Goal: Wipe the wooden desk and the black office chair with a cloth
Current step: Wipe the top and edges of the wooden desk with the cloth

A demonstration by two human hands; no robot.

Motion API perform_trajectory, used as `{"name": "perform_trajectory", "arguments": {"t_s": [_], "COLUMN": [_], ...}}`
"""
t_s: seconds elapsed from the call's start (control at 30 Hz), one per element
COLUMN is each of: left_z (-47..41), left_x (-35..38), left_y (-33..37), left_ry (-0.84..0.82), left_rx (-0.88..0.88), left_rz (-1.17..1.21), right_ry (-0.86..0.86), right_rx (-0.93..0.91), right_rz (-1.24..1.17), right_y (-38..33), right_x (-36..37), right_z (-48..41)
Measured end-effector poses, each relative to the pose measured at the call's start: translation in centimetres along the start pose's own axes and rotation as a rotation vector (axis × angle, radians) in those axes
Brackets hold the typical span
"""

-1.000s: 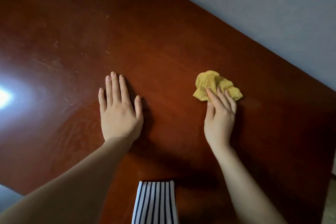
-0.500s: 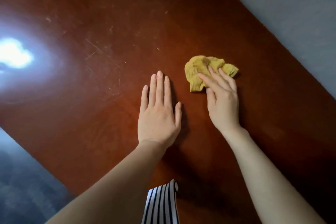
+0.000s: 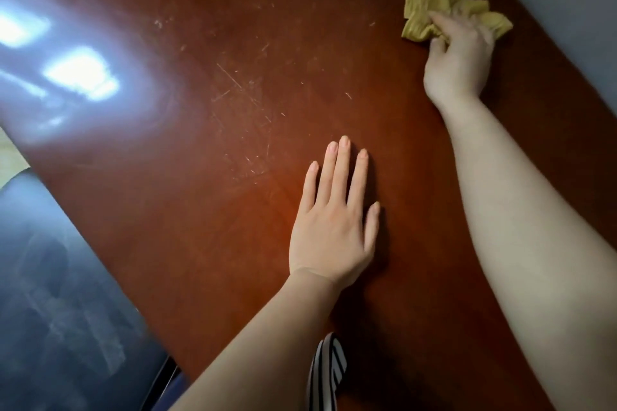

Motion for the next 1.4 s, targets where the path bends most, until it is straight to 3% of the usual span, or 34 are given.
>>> {"name": "perform_trajectory", "arguments": {"t_s": [0.4, 0.57, 0.9, 1.07, 1.4], "left_z": [0.3, 2.6, 10.4, 12.8, 13.5], "left_x": [-1.5, -4.4, -8.9, -9.7, -11.2], "left_y": [-1.2, -4.4, -16.6, -19.8, -21.3], "left_ry": [-0.019, 0.043, -0.193, -0.302, -0.443], "left_rx": [0.102, 0.206, -0.051, -0.158, -0.129], "left_rz": [0.377, 0.109, -0.318, -0.313, -0.223], "right_ry": [-0.196, -0.362, -0.550, -0.532, -0.464], "right_rx": [-0.290, -0.392, -0.444, -0.488, -0.574], "right_rz": [0.032, 0.073, 0.057, 0.000, -0.123], "right_y": [-1.3, -3.6, -7.9, -10.2, -11.9], "right_x": [0.1, -0.1, -1.0, -0.8, -2.0], "right_z": [5.1, 9.8, 24.4, 31.7, 41.2]}}
Point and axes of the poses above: each hand's wrist, its own z-axis away from the middle knuckle, its own x-axis out of the palm, y = z × x, the point moved 1 cm from there along -z, towards the middle knuckle, and after that the axes turned 8 degrees about -x, right-handed, at the moved point
